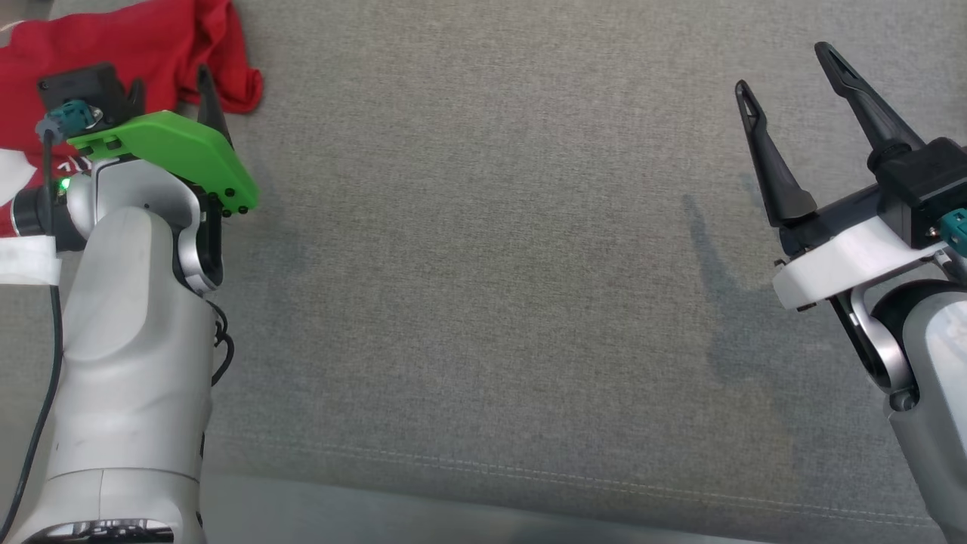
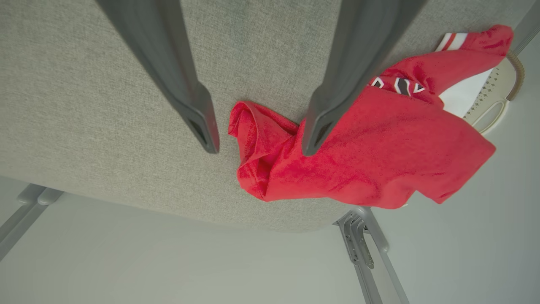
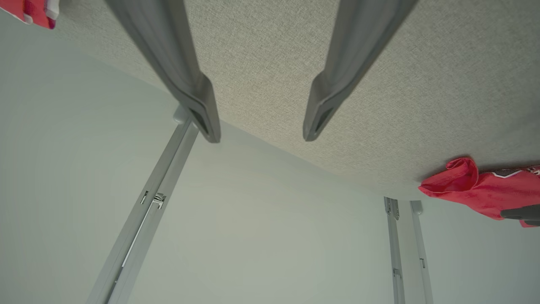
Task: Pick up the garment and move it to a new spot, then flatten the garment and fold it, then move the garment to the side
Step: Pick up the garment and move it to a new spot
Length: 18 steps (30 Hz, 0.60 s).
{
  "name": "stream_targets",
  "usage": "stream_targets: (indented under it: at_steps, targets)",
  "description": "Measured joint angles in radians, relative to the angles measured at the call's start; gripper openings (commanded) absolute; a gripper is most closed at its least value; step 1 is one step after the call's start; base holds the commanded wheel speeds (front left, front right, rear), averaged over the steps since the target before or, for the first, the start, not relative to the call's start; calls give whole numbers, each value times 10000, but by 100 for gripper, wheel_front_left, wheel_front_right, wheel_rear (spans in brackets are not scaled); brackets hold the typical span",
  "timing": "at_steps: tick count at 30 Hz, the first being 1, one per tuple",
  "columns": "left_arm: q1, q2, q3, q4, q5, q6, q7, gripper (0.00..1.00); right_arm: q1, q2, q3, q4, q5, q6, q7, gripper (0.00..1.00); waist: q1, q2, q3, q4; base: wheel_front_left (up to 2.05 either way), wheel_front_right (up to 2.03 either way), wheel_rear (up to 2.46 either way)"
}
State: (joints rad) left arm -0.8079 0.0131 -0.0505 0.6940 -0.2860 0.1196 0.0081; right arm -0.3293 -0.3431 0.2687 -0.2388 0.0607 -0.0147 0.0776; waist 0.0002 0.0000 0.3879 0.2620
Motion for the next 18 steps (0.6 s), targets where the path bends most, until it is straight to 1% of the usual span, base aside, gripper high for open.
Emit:
stream_targets:
  at_steps: [1, 9, 18]
  targets:
    - [-92, -10, 52, 196, 86, 0, 0, 100, -15, -29, -2, -46, 0, 59, 38, 100, 0, 0, 55, -98, 0, 0, 0]
    - [-722, -27, 792, 1630, 683, 0, -2, 100, -110, -211, -35, -464, 0, 163, 351, 100, 0, 0, 436, -693, 0, 0, 0]
    - [-1451, 276, 1638, 2596, 1429, 0, -184, 100, -291, -284, 29, -941, -2, 320, 639, 100, -1, 0, 722, -1104, 0, 0, 0]
